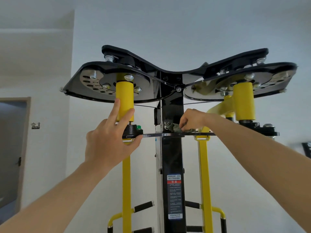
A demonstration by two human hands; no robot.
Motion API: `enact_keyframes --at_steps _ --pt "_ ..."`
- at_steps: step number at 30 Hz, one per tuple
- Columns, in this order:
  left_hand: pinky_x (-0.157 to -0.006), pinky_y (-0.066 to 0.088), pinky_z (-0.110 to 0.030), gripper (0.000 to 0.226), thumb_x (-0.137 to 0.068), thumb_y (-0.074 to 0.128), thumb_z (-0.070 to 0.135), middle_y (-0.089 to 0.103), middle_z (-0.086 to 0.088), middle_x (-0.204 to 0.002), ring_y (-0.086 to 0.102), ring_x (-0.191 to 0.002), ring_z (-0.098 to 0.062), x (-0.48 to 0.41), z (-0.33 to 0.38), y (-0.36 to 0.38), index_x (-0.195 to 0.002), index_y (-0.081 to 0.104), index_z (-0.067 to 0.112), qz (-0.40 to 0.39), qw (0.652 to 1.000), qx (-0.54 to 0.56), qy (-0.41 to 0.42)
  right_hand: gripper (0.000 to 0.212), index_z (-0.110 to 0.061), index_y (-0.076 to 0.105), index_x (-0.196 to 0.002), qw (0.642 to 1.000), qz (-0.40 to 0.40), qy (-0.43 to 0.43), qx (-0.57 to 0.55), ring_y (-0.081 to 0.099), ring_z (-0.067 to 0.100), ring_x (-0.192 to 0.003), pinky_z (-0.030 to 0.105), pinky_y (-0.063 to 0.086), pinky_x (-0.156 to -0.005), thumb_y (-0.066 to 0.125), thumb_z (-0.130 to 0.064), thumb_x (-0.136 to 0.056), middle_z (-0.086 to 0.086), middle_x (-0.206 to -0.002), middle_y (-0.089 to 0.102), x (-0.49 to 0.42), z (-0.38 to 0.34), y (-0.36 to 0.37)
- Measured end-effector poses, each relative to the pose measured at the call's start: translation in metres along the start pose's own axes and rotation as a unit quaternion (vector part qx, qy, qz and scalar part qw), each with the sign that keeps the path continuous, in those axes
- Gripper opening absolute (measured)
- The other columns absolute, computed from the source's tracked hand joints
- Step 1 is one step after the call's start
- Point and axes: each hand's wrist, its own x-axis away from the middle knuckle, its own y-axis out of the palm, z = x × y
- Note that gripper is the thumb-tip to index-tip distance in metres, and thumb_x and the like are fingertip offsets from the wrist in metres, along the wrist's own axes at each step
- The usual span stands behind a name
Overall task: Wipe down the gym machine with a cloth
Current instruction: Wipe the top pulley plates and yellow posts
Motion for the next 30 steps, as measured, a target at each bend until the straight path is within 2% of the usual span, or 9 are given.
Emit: enact_keyframes --at_steps 5,8,9,13,15,17,22,28,30 --pt "-0.054 0.055 -0.036 0.073 -0.083 0.061 0.071 0.036 -0.007 -0.162 0.070 -0.088 -0.027 0.000 -0.004 0.003 -0.142 0.056 0.028 0.011 1.000 -0.003 0.012 0.016 -0.016 0.080 -0.102 0.995 0.018 -0.003 -0.102 0.067 0.016 -0.093 0.023 0.052 -0.077 0.073 -0.012 -0.088 -0.004 -0.096 0.073 -0.019 -0.023 0.015" --pt "-0.052 0.055 -0.035 0.072 -0.083 0.062 0.070 0.038 -0.007 -0.161 0.070 -0.086 -0.027 0.000 -0.007 0.006 -0.141 0.057 0.027 0.024 0.999 0.001 0.024 0.014 -0.020 0.080 -0.102 0.985 0.006 -0.044 -0.170 0.070 0.024 -0.095 0.031 0.059 -0.083 0.072 -0.017 -0.091 -0.001 -0.100 0.074 -0.027 -0.044 0.018" --pt "-0.052 0.055 -0.035 0.072 -0.083 0.063 0.069 0.039 -0.007 -0.160 0.071 -0.086 -0.027 0.000 -0.007 0.007 -0.141 0.058 0.027 0.030 0.999 0.002 0.026 0.013 -0.021 0.080 -0.101 0.981 0.001 -0.065 -0.184 0.069 0.024 -0.097 0.033 0.059 -0.085 0.070 -0.022 -0.092 -0.001 -0.101 0.074 -0.027 -0.050 0.016" --pt "-0.052 0.055 -0.037 0.072 -0.082 0.064 0.068 0.041 -0.008 -0.159 0.071 -0.088 -0.028 0.001 -0.007 0.008 -0.139 0.060 0.025 0.042 0.999 0.005 0.027 0.017 -0.022 0.079 -0.105 0.968 -0.028 -0.118 -0.219 0.067 0.012 -0.093 0.026 0.056 -0.080 0.066 -0.023 -0.095 -0.007 -0.100 0.075 -0.017 -0.068 0.002" --pt "-0.053 0.054 -0.036 0.072 -0.081 0.066 0.067 0.042 -0.008 -0.158 0.071 -0.088 -0.028 0.001 -0.006 0.008 -0.139 0.061 0.025 0.043 0.999 0.004 0.025 0.018 -0.022 0.078 -0.108 0.964 -0.046 -0.134 -0.223 0.069 0.015 -0.089 0.030 0.057 -0.082 0.067 -0.019 -0.094 -0.004 -0.101 0.075 -0.012 -0.069 -0.003" --pt "-0.053 0.053 -0.036 0.072 -0.081 0.066 0.067 0.041 -0.008 -0.159 0.070 -0.088 -0.028 0.002 -0.006 0.008 -0.139 0.060 0.025 0.041 0.999 0.002 0.025 0.021 -0.023 0.077 -0.110 0.969 -0.058 -0.134 -0.201 0.069 0.010 -0.084 0.029 0.060 -0.081 0.068 -0.014 -0.093 -0.002 -0.098 0.075 -0.008 -0.063 -0.005" --pt "-0.055 0.053 -0.037 0.073 -0.082 0.063 0.068 0.039 -0.008 -0.161 0.070 -0.092 -0.029 0.002 -0.007 0.008 -0.142 0.057 0.026 0.030 0.999 0.004 0.021 0.025 -0.034 0.076 -0.102 0.988 -0.064 -0.100 -0.098 0.069 0.018 -0.095 0.042 0.059 -0.090 0.073 -0.014 -0.087 -0.007 -0.100 0.074 -0.003 -0.043 -0.009" --pt "-0.054 0.052 -0.034 0.072 -0.083 0.063 0.068 0.039 -0.007 -0.160 0.069 -0.091 -0.027 0.003 -0.007 0.006 -0.142 0.057 0.026 0.032 0.999 0.001 0.024 0.029 -0.025 0.076 -0.107 0.975 -0.045 -0.164 -0.143 0.067 0.007 -0.095 0.026 0.054 -0.090 0.072 -0.005 -0.087 -0.011 -0.104 0.072 0.003 -0.072 -0.004" --pt "-0.055 0.053 -0.036 0.072 -0.084 0.063 0.068 0.038 -0.008 -0.161 0.069 -0.094 -0.028 0.003 -0.008 0.007 -0.142 0.056 0.025 0.032 0.999 -0.001 0.028 0.030 -0.024 0.076 -0.108 0.968 -0.036 -0.191 -0.156 0.068 0.008 -0.097 0.028 0.056 -0.092 0.073 -0.004 -0.086 -0.011 -0.106 0.072 0.007 -0.084 -0.004"
